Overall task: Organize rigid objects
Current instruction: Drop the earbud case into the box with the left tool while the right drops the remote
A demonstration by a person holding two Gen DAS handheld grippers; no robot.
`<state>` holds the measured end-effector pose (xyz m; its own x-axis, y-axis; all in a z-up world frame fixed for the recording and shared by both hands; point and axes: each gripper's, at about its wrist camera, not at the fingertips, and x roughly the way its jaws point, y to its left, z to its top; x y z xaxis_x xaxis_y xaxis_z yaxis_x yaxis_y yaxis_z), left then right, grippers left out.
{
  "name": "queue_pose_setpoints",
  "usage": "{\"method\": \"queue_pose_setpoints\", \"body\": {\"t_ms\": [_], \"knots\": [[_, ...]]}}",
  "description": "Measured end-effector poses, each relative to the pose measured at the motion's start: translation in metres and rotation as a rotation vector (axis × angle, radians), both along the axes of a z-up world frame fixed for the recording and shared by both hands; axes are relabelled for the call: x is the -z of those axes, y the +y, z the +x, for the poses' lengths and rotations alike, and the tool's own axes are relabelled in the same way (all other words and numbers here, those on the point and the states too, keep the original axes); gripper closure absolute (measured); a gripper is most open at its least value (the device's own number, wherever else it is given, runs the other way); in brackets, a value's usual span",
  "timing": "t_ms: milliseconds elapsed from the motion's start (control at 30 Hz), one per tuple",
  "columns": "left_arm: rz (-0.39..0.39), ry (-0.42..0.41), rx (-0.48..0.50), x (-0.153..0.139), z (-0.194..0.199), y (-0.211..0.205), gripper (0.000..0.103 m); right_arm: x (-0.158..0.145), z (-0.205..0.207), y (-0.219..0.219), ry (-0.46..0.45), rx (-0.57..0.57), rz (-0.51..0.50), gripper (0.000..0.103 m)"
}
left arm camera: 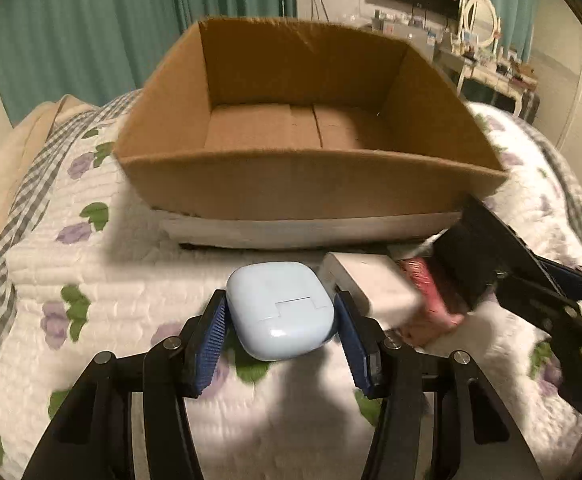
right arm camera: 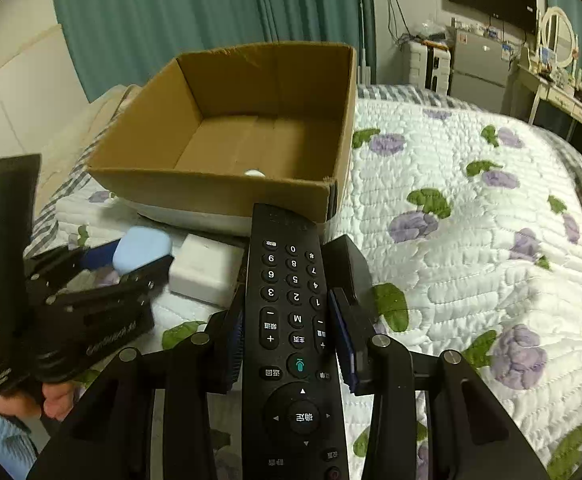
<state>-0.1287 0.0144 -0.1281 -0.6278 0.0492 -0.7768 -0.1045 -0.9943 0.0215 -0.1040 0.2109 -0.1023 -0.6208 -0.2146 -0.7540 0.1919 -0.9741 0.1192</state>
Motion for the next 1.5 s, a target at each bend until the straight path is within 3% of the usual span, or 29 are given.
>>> {"method": "queue_pose_setpoints", "body": {"t_ms": [333,500,633,833,967,1067,1300,1500], "knots": [[0.086,0.133,0.026,-0.075,0.032,-0.007,0.049,-0.065,0.017,-0.003,0.124,-0.020,0.037,0.065],[0.098,0.191,0.033,-0.110,0.003,-0.009,0.049,-0.106,-0.004,-0.001,0.188,-0.036,0.014,0.065],[0.086,0.203,0.035,-0.118,-0.039,-0.007,0.049,-0.123,-0.033,-0.003,0.225,-0.039,0.022,0.065],[0.033,0.164,0.029,-0.089,-0.095,-0.001,0.049,-0.116,-0.074,-0.005,0.225,-0.052,0.024,0.065],[0.014,0.188,0.069,-0.073,-0.101,0.005,0.046,-0.098,-0.092,-0.006,0.205,-0.062,0.007,0.065],[-0.011,0.193,0.061,-0.068,-0.102,0.006,0.036,-0.089,-0.100,-0.006,0.192,-0.068,-0.013,0.065],[0.010,0.217,0.045,-0.075,-0.095,-0.003,0.035,-0.084,-0.122,-0.014,0.191,-0.077,-0.029,0.065],[0.024,0.223,0.021,-0.080,-0.089,-0.009,0.035,-0.059,-0.154,-0.030,0.155,-0.099,-0.032,0.065]]}}
